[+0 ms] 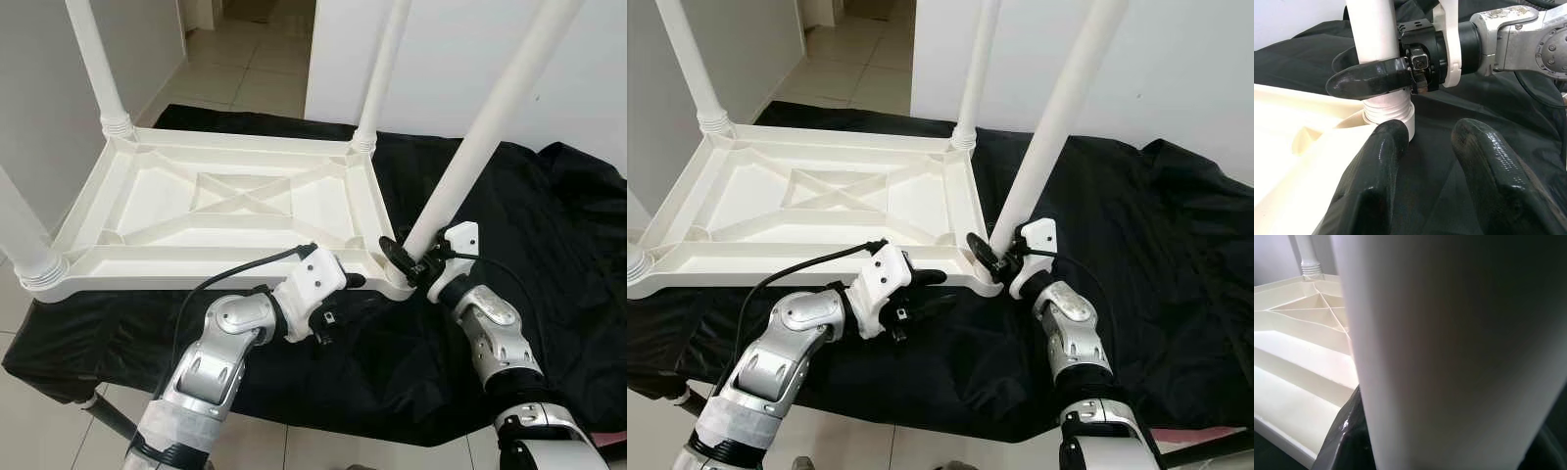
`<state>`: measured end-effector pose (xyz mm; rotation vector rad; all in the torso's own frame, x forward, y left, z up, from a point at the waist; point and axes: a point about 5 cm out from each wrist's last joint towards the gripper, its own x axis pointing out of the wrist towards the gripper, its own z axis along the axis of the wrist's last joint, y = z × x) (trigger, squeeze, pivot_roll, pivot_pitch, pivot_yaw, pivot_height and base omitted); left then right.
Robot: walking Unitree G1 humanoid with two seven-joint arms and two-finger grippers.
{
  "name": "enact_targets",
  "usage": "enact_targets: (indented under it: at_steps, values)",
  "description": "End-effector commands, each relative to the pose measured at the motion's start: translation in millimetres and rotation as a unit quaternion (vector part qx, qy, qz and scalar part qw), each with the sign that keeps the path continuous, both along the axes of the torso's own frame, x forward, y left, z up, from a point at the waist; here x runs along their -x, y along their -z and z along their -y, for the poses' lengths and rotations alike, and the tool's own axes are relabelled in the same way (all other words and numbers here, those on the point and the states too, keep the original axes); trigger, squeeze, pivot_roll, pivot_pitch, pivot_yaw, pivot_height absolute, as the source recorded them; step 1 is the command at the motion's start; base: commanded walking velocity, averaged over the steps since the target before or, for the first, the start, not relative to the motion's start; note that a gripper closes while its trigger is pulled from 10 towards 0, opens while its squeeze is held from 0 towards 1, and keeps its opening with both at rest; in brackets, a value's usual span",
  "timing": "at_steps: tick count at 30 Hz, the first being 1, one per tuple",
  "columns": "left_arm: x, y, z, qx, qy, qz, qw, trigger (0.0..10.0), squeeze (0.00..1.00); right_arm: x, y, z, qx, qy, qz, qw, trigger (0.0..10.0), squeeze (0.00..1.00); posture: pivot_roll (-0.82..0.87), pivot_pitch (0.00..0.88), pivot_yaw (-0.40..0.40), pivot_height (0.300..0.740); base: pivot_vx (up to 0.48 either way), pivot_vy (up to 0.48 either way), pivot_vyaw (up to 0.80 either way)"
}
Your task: Building children table
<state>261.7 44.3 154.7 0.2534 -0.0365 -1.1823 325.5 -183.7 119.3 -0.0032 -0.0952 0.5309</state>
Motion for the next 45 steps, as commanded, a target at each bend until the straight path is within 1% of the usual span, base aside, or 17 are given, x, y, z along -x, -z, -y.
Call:
enact_targets:
  at_steps: [1, 5, 6, 7, 8, 11, 13, 14, 15, 16, 18, 20, 21, 22, 41, 42, 45]
  values:
    - [-0.8, -3, 2.0, 0.002, -0.012, 0.005, 1.0, 10.0, 0.0, 2.8, 7, -2.2, -0.01, 0.001, -0.02, 1.0, 10.0, 0.0, -0.02, 0.0, -0.078, 0.74, 0.0, 0.0, 0.0]
    - [-1.4, -3, 1.4, 0.002, -0.014, 0.005, 1.0, 10.0, 0.0, 3.6, 12, -4.9, -0.004, 0.026, -0.032, 0.999, 10.0, 0.0, -0.02, 0.0, -0.078, 0.74, 0.0, 0.0, 0.0]
    - [-1.1, -3, 1.2, 0.001, -0.016, 0.006, 1.0, 10.0, 0.0, 6.1, 18, -8.9, 0.012, 0.086, -0.042, 0.995, 10.0, 0.0, -0.02, 0.0, -0.08, 0.74, 0.0, 0.0, 0.0]
    - [-1.1, -3, 1.2, 0.001, -0.016, 0.006, 1.0, 10.0, 0.0, 6.1, 18, -8.9, 0.012, 0.086, -0.042, 0.995, 10.0, 0.0, -0.02, 0.0, -0.08, 0.74, 0.0, 0.0, 0.0]
    - [-0.4, -2, 1.1, 0.001, -0.015, 0.004, 1.0, 10.0, 0.0, 8.0, 23, -10.2, 0.009, 0.16, -0.054, 0.986, 10.0, 0.0, -0.01, 0.0, -0.085, 0.74, 0.0, 0.0, 0.0]
    - [-0.2, -2, 1.1, 0.002, -0.015, 0.004, 1.0, 10.0, 0.0, 8.3, 24, -9.9, 0.007, 0.182, -0.058, 0.982, 10.0, 0.0, -0.01, 0.0, -0.085, 0.74, 0.0, 0.0, 0.0]
    - [0.0, -2, 1.4, 0.001, -0.015, 0.004, 1.0, 10.0, 0.0, 9.5, 26, -8.7, -0.002, 0.223, -0.066, 0.973, 10.0, 0.0, -0.01, 0.0, -0.085, 0.74, 0.0, 0.0, 0.0]
    - [0.5, -2, 1.9, 0.001, -0.013, 0.003, 1.0, 10.0, 0.0, 12.2, 26, -9.4, -0.008, 0.276, -0.063, 0.959, 10.0, 0.0, -0.01, 0.0, -0.089, 0.74, 0.0, 0.0, 0.0]
    - [0.5, -2, 1.9, 0.001, -0.013, 0.003, 1.0, 10.0, 0.0, 12.2, 26, -9.4, -0.008, 0.276, -0.063, 0.959, 10.0, 0.0, -0.01, 0.0, -0.089, 0.74, 0.0, 0.0, 0.0]
    - [0.7, -1, 2.7, 0.001, -0.012, 0.003, 1.0, 10.0, 0.0, 15.6, 27, -14.3, -0.023, 0.319, -0.069, 0.945, 10.0, 0.0, -0.02, 0.0, -0.09, 0.74, 0.0, 0.0, 0.0]
    - [0.9, -1, 3.8, 0.002, -0.011, 0.004, 1.0, 10.0, 0.0, 19.1, 28, -24.5, -0.038, 0.349, -0.074, 0.934, 10.0, 0.0, -0.02, 0.0, -0.09, 0.74, 0.0, 0.0, 0.0]
    - [0.9, -1, 3.8, 0.002, -0.011, 0.004, 1.0, 10.0, 0.0, 19.1, 28, -24.5, -0.038, 0.349, -0.074, 0.934, 10.0, 0.0, -0.02, 0.0, -0.09, 0.74, 0.0, 0.0, 0.0]
    - [1.2, -2, 5.9, 0.003, -0.008, 0.003, 1.0, 10.0, 0.0, 19.3, 25, -51.1, -0.069, 0.319, -0.08, 0.942, 10.0, 0.0, -0.02, 0.0, -0.088, 0.74, 0.0, 0.0, 0.0]
    - [1.8, -1, 7.1, 0.004, -0.006, 0.002, 1.0, 10.0, 0.0, 18.6, 22, -54.7, -0.067, 0.309, -0.07, 0.946, 10.0, 0.0, -0.03, 0.0, -0.087, 0.74, 0.0, 0.0, 0.0]
    - [5.1, -1, 10.3, 0.007, -0.003, -0.001, 1.0, 10.0, 0.0, 23.8, 12, -45.8, -0.063, 0.341, -0.048, 0.937, 10.0, 0.0, -0.02, 0.0, -0.088, 0.74, 0.0, 0.0, 0.0]
    - [5.0, -1, 9.6, 0.007, -0.005, -0.001, 1.0, 10.0, 0.0, 24.1, 8, -43.5, -0.085, 0.33, -0.036, 0.94, 10.0, 1.0, -0.02, 0.0, -0.086, 0.74, 0.0, 0.0, 0.0]
    - [5.0, -1, 9.0, 0.007, -0.006, -0.001, 1.0, 10.0, 0.0, 24.3, 5, -41.7, -0.087, 0.327, -0.027, 0.941, 10.0, 1.0, -0.02, 0.0, -0.085, 0.74, 0.0, 0.0, 0.0]
